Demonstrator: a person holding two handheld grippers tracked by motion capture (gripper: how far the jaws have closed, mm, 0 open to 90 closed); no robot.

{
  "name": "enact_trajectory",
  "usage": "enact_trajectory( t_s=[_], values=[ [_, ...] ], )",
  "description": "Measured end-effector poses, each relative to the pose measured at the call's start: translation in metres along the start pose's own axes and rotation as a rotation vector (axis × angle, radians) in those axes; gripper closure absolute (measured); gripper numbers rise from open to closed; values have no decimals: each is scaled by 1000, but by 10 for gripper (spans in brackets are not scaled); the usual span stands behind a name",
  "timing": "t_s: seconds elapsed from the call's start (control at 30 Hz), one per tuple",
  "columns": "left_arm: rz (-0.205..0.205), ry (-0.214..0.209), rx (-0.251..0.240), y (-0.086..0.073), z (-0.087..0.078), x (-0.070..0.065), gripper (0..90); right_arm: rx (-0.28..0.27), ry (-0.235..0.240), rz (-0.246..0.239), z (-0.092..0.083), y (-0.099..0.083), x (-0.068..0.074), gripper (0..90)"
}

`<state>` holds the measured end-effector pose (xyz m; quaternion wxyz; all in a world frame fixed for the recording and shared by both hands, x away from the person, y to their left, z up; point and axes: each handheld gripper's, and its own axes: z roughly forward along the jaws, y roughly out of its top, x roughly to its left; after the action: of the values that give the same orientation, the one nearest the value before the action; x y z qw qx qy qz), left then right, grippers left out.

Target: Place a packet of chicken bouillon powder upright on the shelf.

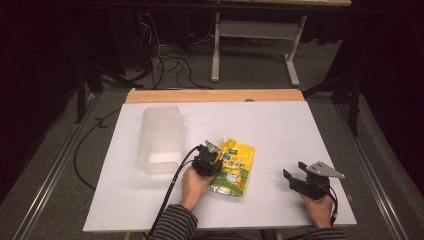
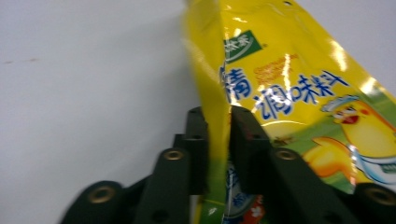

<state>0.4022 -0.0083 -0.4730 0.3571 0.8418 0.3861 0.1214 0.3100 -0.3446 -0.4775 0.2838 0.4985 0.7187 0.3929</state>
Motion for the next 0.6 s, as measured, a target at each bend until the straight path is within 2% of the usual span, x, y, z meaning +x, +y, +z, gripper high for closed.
enact_trajectory(
  t_s=[0.07,0.13,0.2,0.33,0.43,0.6],
  values=[
    [21,14,10,2,0,-3,819,-1,-1,-1,0,0,0,329],
    [19,-3,24,4,0,0,821,1,1,3,0,0,0,329],
    [22,-1,23,3,0,-1,822,-2,1,0,0,0,0,328],
    [65,41,12,2,0,-7,824,-6,-1,10,-1,0,0,328],
    [64,31,11,2,0,-6,832,-10,-2,0,0,0,0,329],
    [74,12,5,3,-3,-2,854,15,4,0,2,1,0,330]
  ],
)
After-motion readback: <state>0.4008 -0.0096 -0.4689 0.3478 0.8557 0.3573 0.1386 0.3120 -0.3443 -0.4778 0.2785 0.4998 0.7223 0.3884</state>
